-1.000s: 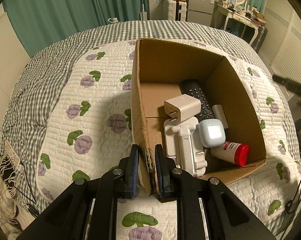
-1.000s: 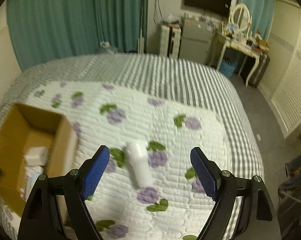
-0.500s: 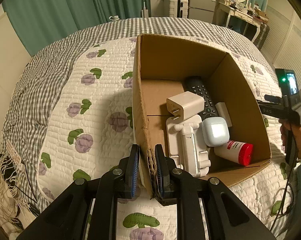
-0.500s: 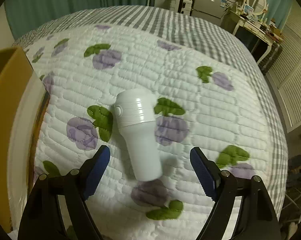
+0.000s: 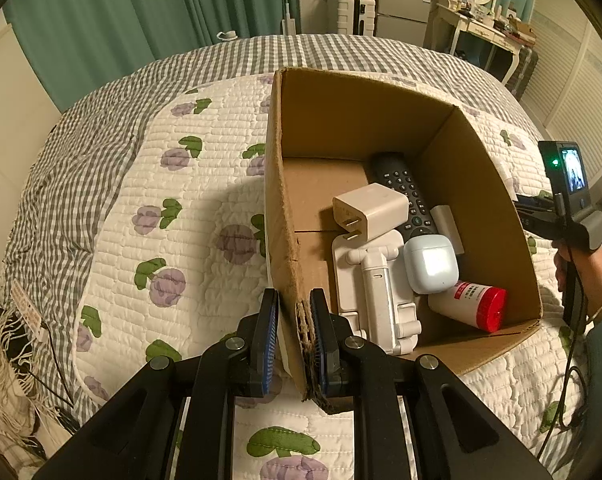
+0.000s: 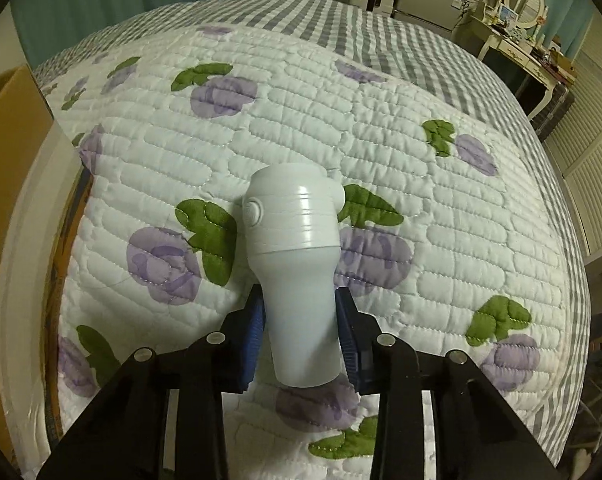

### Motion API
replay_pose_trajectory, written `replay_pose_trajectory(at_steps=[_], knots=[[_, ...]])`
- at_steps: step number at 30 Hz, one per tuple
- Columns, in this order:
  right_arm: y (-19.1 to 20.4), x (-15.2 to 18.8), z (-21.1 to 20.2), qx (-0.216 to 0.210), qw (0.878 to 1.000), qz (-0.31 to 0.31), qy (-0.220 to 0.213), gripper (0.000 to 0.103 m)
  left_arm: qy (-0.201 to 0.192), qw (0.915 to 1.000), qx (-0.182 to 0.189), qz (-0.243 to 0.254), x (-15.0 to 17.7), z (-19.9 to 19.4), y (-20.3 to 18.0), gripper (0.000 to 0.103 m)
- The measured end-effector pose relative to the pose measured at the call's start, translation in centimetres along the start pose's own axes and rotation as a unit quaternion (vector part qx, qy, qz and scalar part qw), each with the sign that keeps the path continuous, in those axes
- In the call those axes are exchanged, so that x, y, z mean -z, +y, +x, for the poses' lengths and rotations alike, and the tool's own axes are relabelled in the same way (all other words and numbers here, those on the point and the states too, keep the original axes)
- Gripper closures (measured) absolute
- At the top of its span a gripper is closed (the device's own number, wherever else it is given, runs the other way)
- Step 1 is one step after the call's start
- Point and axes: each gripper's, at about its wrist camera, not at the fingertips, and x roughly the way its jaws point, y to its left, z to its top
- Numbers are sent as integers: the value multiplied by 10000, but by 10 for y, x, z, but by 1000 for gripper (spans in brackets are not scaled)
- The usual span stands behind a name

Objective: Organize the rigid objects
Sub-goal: 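Carry the white hair dryer into the box and release it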

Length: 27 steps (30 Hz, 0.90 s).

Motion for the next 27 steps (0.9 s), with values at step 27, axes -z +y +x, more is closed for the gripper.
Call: replay_pose_trajectory(at_steps=[27], knots=[[69,-30,-289,34,9634,-1003,-2486,71,-47,10000,50,-30,-3,-4,-2,87]])
